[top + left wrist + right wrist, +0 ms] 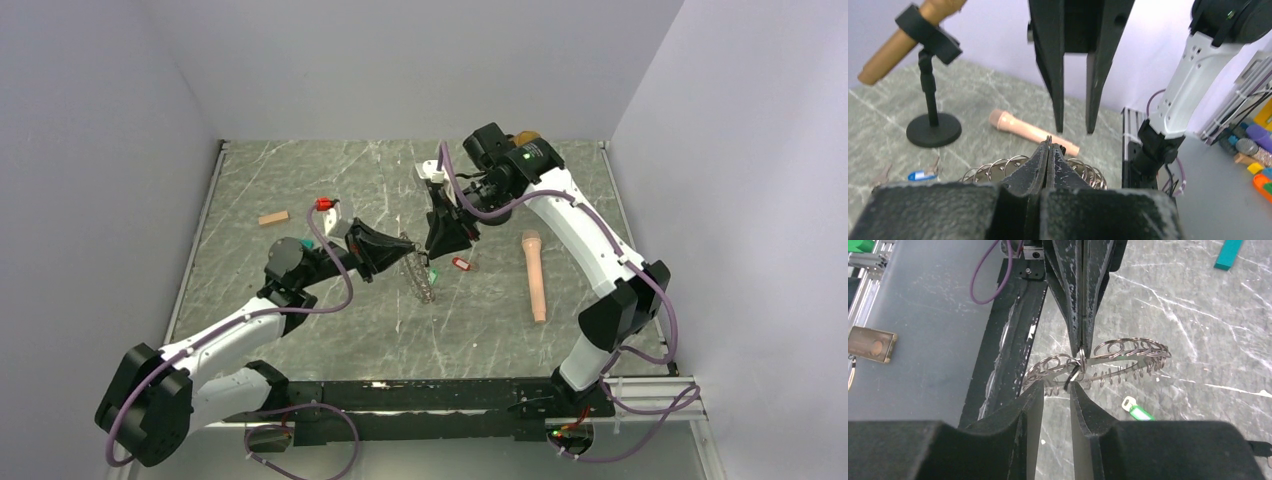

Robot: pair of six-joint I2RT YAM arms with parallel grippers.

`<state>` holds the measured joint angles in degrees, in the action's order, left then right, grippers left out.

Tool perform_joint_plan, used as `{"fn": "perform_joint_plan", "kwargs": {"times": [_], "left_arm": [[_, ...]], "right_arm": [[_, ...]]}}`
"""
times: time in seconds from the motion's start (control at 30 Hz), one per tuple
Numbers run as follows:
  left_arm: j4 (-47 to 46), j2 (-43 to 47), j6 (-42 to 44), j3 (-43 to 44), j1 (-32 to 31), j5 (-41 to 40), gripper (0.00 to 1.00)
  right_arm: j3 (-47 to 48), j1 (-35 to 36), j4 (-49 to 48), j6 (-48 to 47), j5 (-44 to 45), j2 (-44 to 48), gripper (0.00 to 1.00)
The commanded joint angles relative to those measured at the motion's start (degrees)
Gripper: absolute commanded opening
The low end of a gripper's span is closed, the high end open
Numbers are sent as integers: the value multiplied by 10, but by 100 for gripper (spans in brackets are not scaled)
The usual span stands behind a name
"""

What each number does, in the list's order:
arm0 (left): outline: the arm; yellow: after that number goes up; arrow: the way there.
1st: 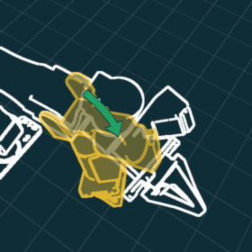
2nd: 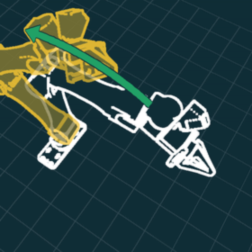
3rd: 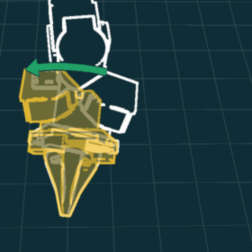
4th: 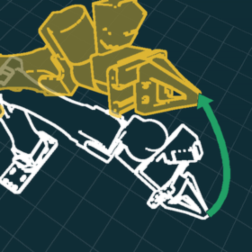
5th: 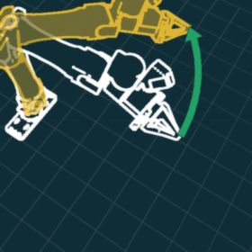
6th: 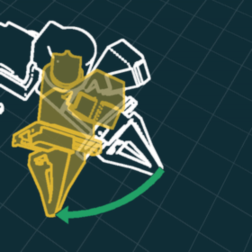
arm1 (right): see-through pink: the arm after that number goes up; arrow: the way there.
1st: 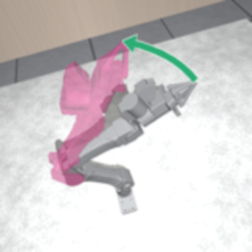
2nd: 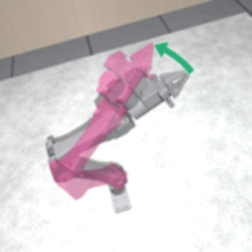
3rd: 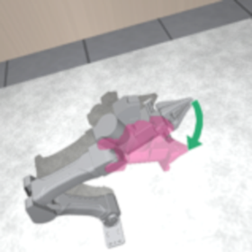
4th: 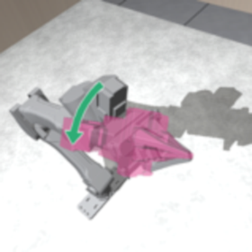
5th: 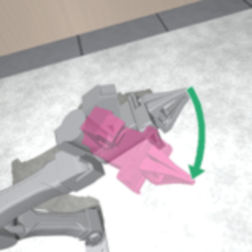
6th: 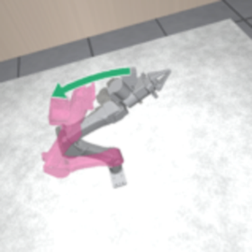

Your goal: Put the keys on the keyring

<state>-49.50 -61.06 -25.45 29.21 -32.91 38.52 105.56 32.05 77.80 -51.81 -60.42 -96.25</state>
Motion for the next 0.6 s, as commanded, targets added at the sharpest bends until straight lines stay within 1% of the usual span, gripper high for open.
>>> {"fn": "perform_joint_plan", "kwargs": {"times": [0.0, 0.13, 0.43, 0.57], "left_arm": [[-168, -10, -64, -5, 2, -14, 0], [-185, -18, -73, -3, 2, -10, 0], [-161, -13, -63, 0, 2, -2, 0], [-165, -18, -65, 4, 2, 10, 0]], "right_arm": [[-12, -4, -46, 24, -46, 15, 29], [-2, -16, -54, 35, -60, 15, 29], [-2, -35, -60, 40, -75, 30, 28], [-4, -35, -70, 58, -96, 26, 30]]}}
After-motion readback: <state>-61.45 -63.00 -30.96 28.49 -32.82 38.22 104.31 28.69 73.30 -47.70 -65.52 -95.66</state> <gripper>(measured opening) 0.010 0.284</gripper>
